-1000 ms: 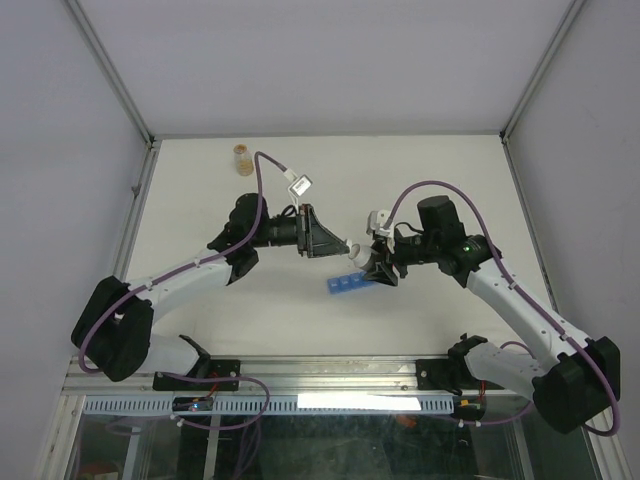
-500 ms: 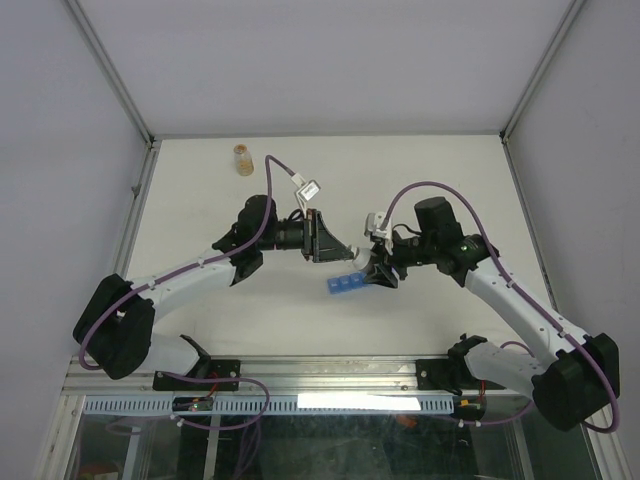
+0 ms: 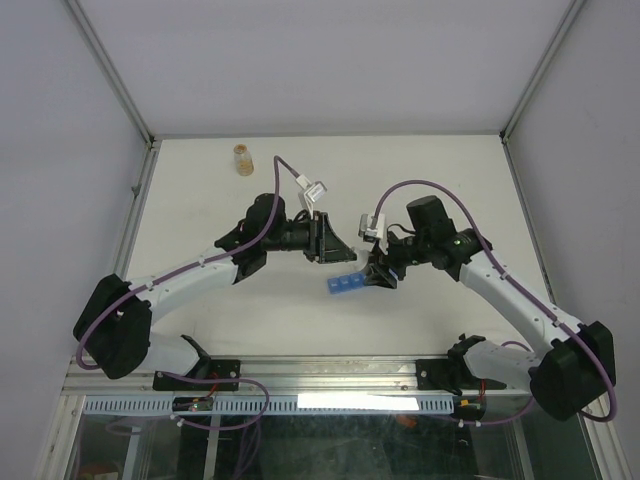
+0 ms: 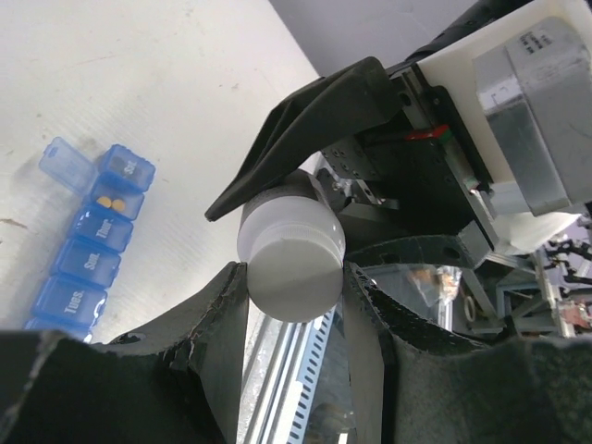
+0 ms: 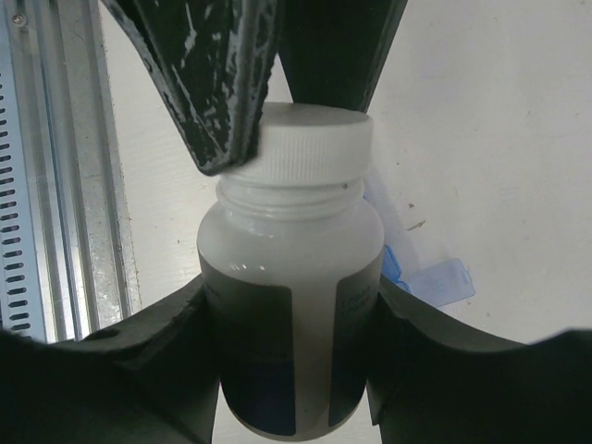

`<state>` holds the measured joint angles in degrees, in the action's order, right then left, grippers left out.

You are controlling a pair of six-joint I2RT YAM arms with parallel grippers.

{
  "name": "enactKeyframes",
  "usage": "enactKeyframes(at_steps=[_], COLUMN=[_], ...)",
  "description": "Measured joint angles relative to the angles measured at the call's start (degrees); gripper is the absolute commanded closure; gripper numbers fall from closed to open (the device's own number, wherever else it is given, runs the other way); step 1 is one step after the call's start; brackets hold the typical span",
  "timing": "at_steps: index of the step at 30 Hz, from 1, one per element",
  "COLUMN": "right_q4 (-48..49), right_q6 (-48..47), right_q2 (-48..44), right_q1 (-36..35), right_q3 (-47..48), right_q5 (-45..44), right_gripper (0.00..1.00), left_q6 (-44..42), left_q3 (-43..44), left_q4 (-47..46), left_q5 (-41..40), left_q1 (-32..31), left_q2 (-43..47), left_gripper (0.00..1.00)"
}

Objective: Sort the pills into containers

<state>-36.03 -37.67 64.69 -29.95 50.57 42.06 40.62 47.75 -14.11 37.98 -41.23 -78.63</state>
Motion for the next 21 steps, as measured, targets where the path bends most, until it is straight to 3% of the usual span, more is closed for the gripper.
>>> enactKeyframes(at_steps=[12, 21], right_q4=[-2.54, -4.76], right_q6=[0.52, 2.25], right_q2=[0.66, 0.44], right_q1=[-0.17, 2.97], right_q3=[0.66, 0.66], right_q5=[-1.25, 5.79], right_gripper=[1.00, 1.00], left_q6=[-5.95, -7.02], left_q3=[4.52, 4.04], left_q4=[11.26, 7.96], left_q5=[-6.45, -4.94], left_q1=[-3.26, -4.15], left_q2=[0.33, 0.33], left_gripper=[0.75, 0.76])
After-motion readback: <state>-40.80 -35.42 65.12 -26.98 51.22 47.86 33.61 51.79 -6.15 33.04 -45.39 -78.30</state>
